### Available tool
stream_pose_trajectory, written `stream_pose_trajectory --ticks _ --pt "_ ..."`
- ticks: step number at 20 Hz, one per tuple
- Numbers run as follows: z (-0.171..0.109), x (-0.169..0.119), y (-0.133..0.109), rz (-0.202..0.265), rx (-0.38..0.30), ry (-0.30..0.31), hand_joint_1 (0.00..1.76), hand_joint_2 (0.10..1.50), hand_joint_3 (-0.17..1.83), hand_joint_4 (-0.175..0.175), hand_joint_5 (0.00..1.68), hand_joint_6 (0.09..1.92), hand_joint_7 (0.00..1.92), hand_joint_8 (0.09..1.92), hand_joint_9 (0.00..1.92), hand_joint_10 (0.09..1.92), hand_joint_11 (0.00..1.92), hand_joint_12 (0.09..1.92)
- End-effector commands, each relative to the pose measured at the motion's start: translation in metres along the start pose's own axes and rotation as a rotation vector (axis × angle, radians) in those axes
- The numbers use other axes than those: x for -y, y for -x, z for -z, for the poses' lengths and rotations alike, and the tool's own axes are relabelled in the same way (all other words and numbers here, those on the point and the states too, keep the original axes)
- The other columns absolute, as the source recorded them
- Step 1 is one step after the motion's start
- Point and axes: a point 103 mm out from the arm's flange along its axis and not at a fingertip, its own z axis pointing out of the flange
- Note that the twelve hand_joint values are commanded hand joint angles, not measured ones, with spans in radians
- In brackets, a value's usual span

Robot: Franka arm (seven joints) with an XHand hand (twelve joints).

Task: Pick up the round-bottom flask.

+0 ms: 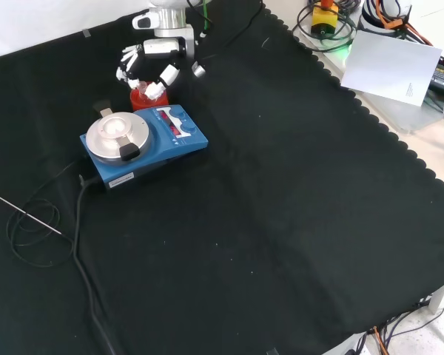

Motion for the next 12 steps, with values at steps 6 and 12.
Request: stream_pose_trajectory --ticks 6,12 --pt "0.011 -0.001 -0.003 -0.008 0.009 0.009 1.09 0.83 0.55 0.037 1.03 1.04 0.53 0.66 0.72 0.63 0.26 1.34" --pt "0.039 -0.001 -0.018 -0.053 -0.061 0.032 1.10 0.78 0.65 0.027 1.05 1.05 0.53 0.66 0.72 0.63 0.27 1.34"
